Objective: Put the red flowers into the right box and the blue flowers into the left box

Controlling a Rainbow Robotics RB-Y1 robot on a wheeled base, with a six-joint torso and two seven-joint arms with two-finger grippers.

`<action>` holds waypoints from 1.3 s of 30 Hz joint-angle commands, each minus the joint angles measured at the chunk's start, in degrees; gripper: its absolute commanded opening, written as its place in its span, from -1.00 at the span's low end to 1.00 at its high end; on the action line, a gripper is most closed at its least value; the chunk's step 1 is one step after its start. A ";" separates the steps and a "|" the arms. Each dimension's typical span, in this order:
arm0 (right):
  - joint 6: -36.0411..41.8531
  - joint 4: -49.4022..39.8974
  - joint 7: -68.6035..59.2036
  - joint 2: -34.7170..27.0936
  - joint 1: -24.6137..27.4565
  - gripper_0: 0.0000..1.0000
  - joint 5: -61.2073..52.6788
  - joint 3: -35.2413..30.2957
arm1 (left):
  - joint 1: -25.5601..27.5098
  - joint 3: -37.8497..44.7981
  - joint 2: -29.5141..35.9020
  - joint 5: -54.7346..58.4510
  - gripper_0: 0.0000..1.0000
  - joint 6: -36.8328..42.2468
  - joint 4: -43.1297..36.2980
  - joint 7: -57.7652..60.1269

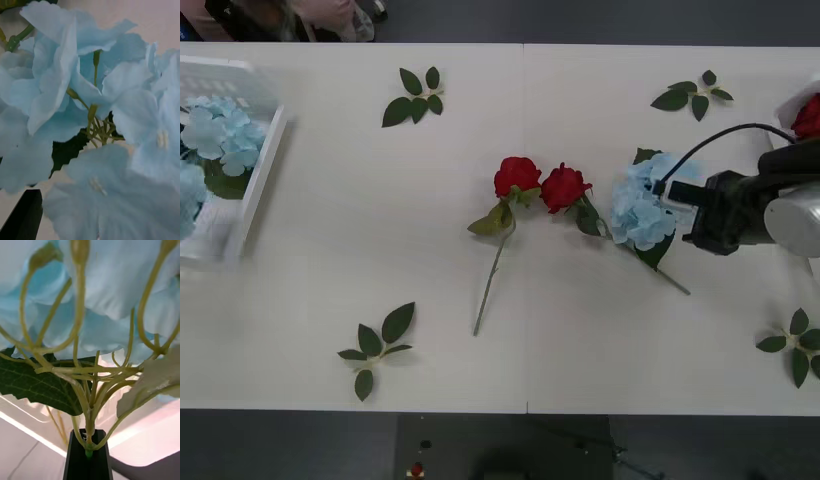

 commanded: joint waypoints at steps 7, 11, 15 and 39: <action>-3.03 9.32 -0.13 7.47 -4.22 0.50 6.54 -0.53 | -2.23 2.05 -2.46 -3.26 0.26 -3.70 8.65 0.90; -5.14 14.51 0.13 9.58 -6.24 0.50 7.60 -0.53 | -2.23 2.49 -2.46 -0.80 0.93 -3.61 7.69 0.81; -6.72 19.08 0.57 11.07 -8.35 0.50 8.12 -0.53 | -2.23 3.29 -0.79 6.58 1.00 -3.61 5.31 0.11; -6.72 30.07 4.00 13.53 -14.50 -1.00 0.13 -1.84 | 0.06 16.03 -30.32 44.73 1.00 1.40 4.08 -15.71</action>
